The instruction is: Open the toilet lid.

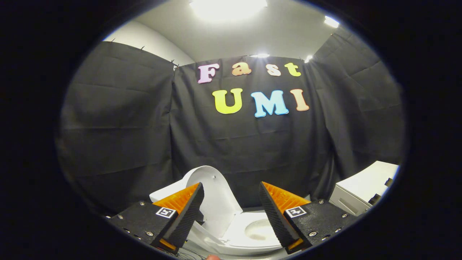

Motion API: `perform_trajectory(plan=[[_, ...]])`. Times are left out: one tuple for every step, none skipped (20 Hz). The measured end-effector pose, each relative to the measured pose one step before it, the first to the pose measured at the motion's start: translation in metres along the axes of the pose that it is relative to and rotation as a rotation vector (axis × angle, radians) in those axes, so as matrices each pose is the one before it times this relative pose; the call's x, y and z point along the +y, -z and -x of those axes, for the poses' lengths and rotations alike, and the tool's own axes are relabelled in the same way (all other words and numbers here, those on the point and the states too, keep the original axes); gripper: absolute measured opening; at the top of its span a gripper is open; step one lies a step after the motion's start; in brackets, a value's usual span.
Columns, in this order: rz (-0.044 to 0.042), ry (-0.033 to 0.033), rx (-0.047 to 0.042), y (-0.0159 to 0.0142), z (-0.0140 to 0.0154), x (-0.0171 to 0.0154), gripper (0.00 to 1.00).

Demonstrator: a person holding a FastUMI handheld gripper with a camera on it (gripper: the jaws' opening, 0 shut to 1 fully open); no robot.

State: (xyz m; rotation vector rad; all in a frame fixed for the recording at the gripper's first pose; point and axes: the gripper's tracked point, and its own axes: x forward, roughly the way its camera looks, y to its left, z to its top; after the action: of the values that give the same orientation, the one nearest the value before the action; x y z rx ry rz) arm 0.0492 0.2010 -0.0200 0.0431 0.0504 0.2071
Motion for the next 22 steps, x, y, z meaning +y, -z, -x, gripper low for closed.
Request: perform_trajectory(plan=[[0.00805, 0.00415, -0.00811, -0.00419, 0.00456, -0.01485, 0.94], [0.00486, 0.00309, -0.00850, -0.00393, 0.00402, -0.01192, 0.94], [0.00116, -0.00131, -0.00683, -0.00372, 0.00205, -0.00950, 0.94], [-0.00378, -0.00297, -0.00265, -0.00263, 0.00184, -0.00889, 0.94], [-0.00245, -0.00471, -0.00141, -0.00149, 0.00137, -0.00880, 0.94], [0.00267, -0.00670, -0.00132, -0.00223, 0.00311, -0.00912, 0.94], [0.00417, -0.00141, -0.00408, -0.00390, 0.00466, -0.00983, 0.94], [0.00117, -0.00412, -0.00550, -0.00488, 0.00405, -0.00738, 0.94], [-0.00371, -0.00355, -0.00895, -0.00525, 0.00123, -0.00868, 0.94], [-0.00515, -0.00083, -0.01014, -0.00559, 0.00154, -0.00708, 0.94], [-0.00239, 0.00152, -0.00741, -0.00460, 0.00373, -0.00853, 0.94], [0.00067, 0.00658, -0.00405, -0.00204, 0.00162, -0.01017, 0.94], [0.00875, 0.00379, -0.00021, -0.00085, 0.00365, -0.00901, 0.94], [0.01347, 0.00544, 0.00487, 0.00066, 0.00390, -0.00831, 0.94], [0.01760, 0.00445, 0.00548, 0.00139, 0.00642, -0.00774, 0.94], [0.01716, 0.00740, 0.00450, -0.00040, 0.00387, -0.00762, 0.94], [0.00822, 0.01421, 0.00767, 0.00070, 0.00444, -0.00792, 0.94], [0.00125, 0.00911, 0.01281, 0.00374, 0.00431, -0.00542, 0.94], [-0.00490, 0.00125, 0.00411, 0.00020, 0.00586, -0.00179, 0.94], [0.00021, 0.00235, 0.00272, 0.00033, 0.00456, -0.00258, 0.94], [-0.00143, 0.01024, 0.00777, 0.00256, 0.00388, -0.00538, 0.94], [-0.00712, 0.00817, 0.01220, 0.00358, 0.00353, -0.00358, 0.94]])
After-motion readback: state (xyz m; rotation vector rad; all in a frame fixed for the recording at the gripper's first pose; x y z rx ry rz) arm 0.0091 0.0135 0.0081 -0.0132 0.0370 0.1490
